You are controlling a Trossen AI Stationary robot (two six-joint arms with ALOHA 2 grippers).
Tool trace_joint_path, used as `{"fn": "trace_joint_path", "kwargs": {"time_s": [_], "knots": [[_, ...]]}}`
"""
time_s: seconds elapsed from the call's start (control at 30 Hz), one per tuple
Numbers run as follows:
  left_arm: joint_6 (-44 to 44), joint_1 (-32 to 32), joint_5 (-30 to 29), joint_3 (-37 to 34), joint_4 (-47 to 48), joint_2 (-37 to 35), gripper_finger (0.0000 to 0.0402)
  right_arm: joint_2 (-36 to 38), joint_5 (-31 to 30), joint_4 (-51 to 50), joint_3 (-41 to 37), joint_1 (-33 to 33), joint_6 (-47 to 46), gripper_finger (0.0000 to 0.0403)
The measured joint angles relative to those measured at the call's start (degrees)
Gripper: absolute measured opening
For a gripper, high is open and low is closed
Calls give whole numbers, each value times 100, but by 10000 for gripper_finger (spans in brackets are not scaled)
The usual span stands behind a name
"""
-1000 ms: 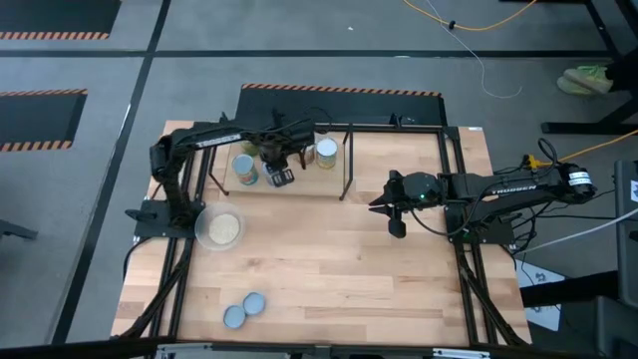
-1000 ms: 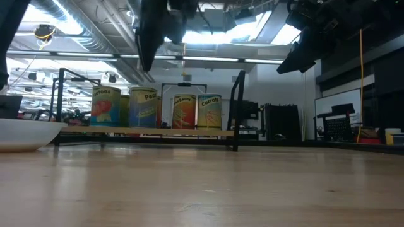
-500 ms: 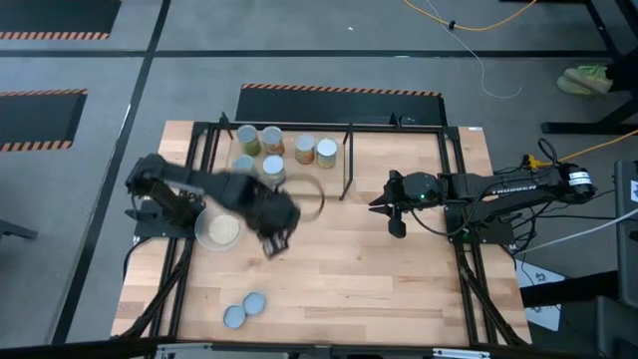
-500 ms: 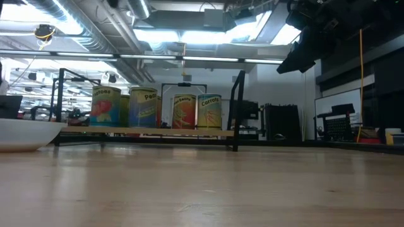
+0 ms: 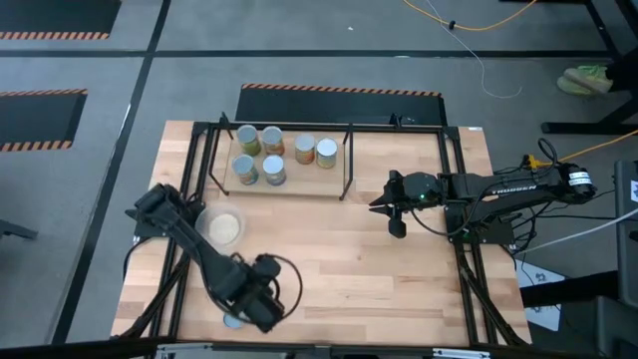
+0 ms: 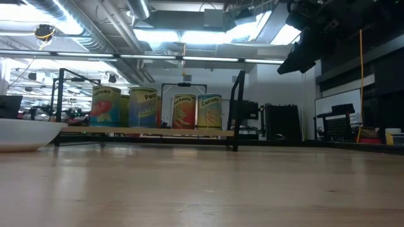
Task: Pick and place cans onto a shelf
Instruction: Put the salmons can on the shelf
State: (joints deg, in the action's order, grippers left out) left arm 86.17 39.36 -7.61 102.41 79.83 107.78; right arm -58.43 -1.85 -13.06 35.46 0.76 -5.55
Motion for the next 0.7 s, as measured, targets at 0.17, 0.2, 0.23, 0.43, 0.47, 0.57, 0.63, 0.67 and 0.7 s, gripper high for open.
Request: {"fn": "trace_joint_path", "kwargs": {"time_s": [0.17, 0.2, 0.23, 0.43, 0.47, 0.57, 0.63, 0.67, 0.7], "knots": [[343, 161, 611, 0, 26, 470, 127, 0, 2, -2, 0, 1, 1, 68], [299, 190, 640, 0, 28, 573, 129, 0, 2, -2, 0, 1, 5, 68], [223, 219, 647, 0, 28, 679, 130, 0, 2, -2, 0, 1, 25, 68], [-559, 308, 829, -2, 26, 1253, 132, 0, 2, -2, 0, 0, 172, 68], [-584, 310, 866, -2, 26, 1322, 132, 0, 2, -2, 0, -1, 174, 68], [-702, 306, 862, -2, 29, 1512, 132, 0, 0, -4, 0, 1, 178, 68], [-748, 305, 860, -2, 67, 1602, 132, 0, 0, -4, 0, 1, 238, 68], [-748, 300, 851, -2, 99, 1629, 132, 0, -1, -3, 0, 1, 277, 68], [-748, 293, 836, -2, 145, 1646, 132, 0, -1, -4, 0, 0, 291, 68]]}}
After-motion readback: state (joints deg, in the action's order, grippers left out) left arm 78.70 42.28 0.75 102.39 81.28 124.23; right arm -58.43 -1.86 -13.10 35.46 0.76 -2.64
